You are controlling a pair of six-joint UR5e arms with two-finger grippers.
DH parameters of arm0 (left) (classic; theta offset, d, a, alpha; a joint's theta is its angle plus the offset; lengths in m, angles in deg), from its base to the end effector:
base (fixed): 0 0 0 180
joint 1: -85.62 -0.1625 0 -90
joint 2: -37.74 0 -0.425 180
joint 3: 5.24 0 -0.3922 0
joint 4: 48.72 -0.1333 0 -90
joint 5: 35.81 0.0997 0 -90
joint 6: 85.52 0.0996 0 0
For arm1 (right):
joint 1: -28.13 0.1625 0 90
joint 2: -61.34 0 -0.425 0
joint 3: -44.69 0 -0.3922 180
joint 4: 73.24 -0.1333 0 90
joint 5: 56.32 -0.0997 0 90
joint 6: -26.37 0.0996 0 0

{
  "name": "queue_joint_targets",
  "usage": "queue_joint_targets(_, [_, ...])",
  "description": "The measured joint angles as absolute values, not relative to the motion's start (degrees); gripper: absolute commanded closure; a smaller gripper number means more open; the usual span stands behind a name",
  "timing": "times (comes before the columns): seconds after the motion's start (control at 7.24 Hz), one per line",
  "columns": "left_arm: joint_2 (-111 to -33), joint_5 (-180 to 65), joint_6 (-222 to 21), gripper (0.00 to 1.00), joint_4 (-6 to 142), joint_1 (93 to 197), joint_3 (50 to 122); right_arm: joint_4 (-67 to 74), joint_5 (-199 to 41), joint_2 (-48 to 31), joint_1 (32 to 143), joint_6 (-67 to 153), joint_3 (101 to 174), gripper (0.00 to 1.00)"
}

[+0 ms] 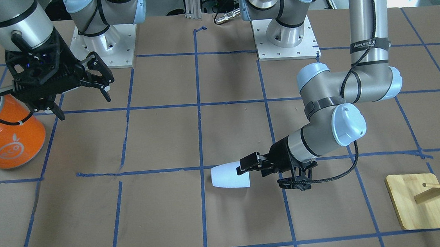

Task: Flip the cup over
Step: 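Close the left gripper on the rim of the lying cup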

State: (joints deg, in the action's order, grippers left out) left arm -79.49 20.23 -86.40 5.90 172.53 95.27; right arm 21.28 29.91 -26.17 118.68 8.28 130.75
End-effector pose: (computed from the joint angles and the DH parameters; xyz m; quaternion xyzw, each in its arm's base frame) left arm -0.1563 -0.6101 0.2137 0.0391 -0.9554 -0.0141 0.2923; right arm 0.1448 -0.5187 0.5085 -0.1633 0.9846 -0.0564 0.0245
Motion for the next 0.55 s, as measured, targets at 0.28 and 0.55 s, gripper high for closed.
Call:
queue_joint_targets(0.28, [-80.5, 18.8, -86.8, 0.29, 5.3, 173.9, 95.4, 20.7, 33.9, -26.7, 120.8, 13.0, 131.4, 0.0])
queue_joint_targets(0.55, [-81.7, 15.6, -86.9, 0.92, 5.2, 174.3, 95.6, 21.6, 34.6, -26.6, 120.8, 13.9, 131.8, 0.0])
